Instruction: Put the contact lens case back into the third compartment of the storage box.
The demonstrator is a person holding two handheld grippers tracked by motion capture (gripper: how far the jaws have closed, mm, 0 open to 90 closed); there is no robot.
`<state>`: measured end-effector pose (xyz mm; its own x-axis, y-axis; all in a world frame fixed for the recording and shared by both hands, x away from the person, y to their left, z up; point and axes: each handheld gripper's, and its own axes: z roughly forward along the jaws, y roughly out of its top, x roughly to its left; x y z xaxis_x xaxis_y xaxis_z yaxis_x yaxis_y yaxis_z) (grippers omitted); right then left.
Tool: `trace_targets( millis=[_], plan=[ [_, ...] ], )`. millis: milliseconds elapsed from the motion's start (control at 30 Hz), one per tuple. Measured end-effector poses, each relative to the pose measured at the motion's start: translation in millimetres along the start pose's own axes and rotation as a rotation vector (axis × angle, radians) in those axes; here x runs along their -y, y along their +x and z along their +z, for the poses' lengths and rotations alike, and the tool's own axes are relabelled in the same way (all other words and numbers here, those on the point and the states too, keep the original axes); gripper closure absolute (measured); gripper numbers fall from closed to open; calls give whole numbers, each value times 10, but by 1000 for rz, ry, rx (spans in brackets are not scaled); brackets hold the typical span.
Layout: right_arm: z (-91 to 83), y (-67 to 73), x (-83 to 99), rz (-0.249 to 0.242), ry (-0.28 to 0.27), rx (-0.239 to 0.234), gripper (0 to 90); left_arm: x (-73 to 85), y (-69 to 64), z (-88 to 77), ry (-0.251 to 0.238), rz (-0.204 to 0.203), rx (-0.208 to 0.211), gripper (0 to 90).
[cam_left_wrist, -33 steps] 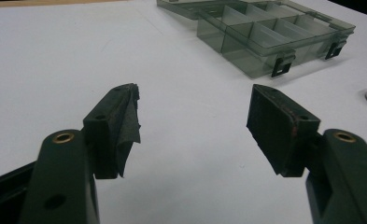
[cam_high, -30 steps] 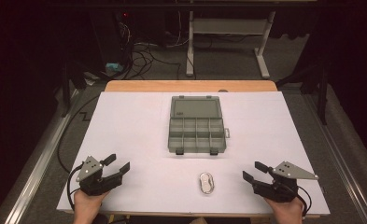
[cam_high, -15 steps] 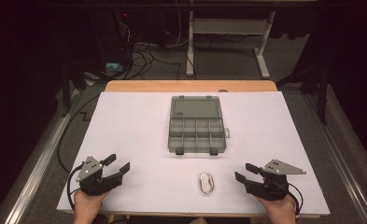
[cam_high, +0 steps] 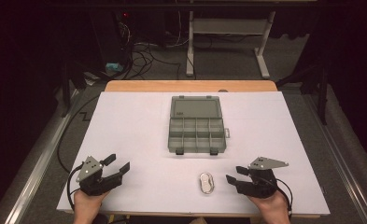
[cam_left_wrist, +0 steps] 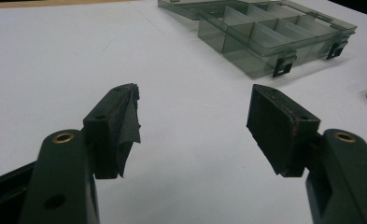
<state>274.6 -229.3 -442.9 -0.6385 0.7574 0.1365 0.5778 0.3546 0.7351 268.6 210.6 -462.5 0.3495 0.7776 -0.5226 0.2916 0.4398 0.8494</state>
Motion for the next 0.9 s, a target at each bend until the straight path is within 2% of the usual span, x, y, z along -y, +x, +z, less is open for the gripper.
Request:
trace_targets(
  millis=[433, 900],
  plan=[
    [206, 199, -182, -50, 132, -36, 463, 4, -1, 1, 2, -1, 0, 343],
    [325, 369, -300, -69, 222, -82, 456, 3, 1, 2, 2, 0, -1, 343]
  ],
)
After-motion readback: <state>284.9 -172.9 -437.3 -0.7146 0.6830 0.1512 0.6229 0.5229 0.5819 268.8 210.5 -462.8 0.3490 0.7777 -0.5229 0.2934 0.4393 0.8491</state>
